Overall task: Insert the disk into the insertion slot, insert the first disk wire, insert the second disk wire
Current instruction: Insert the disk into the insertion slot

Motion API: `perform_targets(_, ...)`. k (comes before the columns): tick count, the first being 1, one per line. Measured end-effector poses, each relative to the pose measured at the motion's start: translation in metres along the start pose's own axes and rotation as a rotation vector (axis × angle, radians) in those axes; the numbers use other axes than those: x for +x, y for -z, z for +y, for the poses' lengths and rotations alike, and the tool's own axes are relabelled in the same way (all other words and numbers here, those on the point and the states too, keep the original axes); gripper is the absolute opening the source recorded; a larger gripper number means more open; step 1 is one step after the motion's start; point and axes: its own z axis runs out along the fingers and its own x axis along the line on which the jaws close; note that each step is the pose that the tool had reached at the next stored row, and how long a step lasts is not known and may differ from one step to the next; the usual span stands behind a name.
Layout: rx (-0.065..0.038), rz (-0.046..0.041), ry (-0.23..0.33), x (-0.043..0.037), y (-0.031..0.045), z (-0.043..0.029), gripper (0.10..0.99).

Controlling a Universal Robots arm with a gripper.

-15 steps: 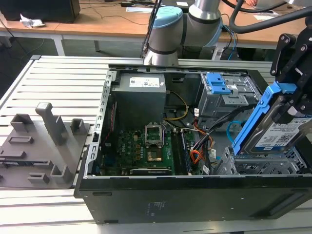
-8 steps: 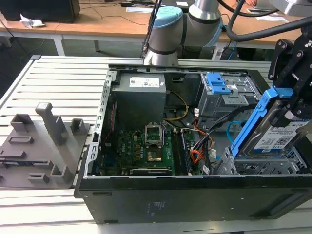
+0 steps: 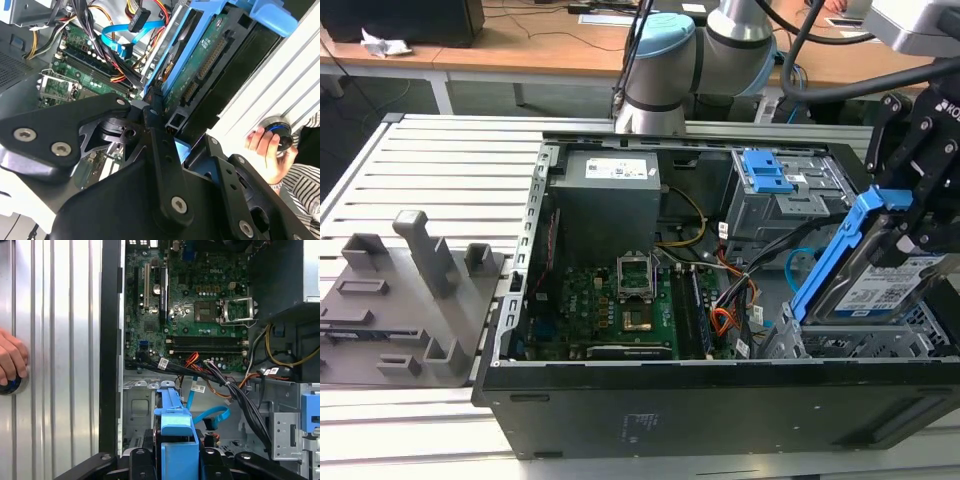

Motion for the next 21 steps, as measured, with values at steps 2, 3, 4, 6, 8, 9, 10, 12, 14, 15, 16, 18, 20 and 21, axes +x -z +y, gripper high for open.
perform_targets(2, 0.0, -0.0001, 0.0, 0.0, -0.0019, -0.0001, 0.365)
perform_targets(3, 0.0, 0.0001, 0.0, 0.0, -0.0034, -0.0001, 0.365)
perform_targets(4, 0.0, -0.0002, 0.0, 0.0, -0.0054, -0.0002, 0.365)
perform_targets(6, 0.0, -0.0001, 0.0, 0.0, -0.0079, -0.0003, 0.365)
perform_targets(8, 0.0, -0.0001, 0.0, 0.0, -0.0101, -0.0004, 0.365)
perform_targets(9, 0.0, -0.0002, 0.0, 0.0, -0.0108, -0.0004, 0.365)
perform_targets(10, 0.0, -0.0001, 0.0, 0.0, -0.0116, -0.0005, 0.365)
perform_targets(12, 0.0, -0.0002, 0.0, 0.0, -0.0127, -0.0005, 0.365)
perform_targets(14, 0.0, -0.0001, 0.0, 0.0, -0.0141, -0.0006, 0.365)
perform_targets(15, 0.0, -0.0002, 0.0, 0.0, -0.0152, -0.0006, 0.365)
perform_targets(16, 0.0, -0.0002, 0.0, 0.0, -0.0164, -0.0006, 0.365)
perform_targets(18, 0.0, -0.0001, 0.0, 0.0, -0.0183, -0.0007, 0.365)
perform_targets(20, 0.0, -0.0001, 0.0, -0.0001, -0.0211, -0.0008, 0.365)
perform_targets(21, 0.0, -0.0001, 0.0, -0.0001, -0.0222, -0.0009, 0.365)
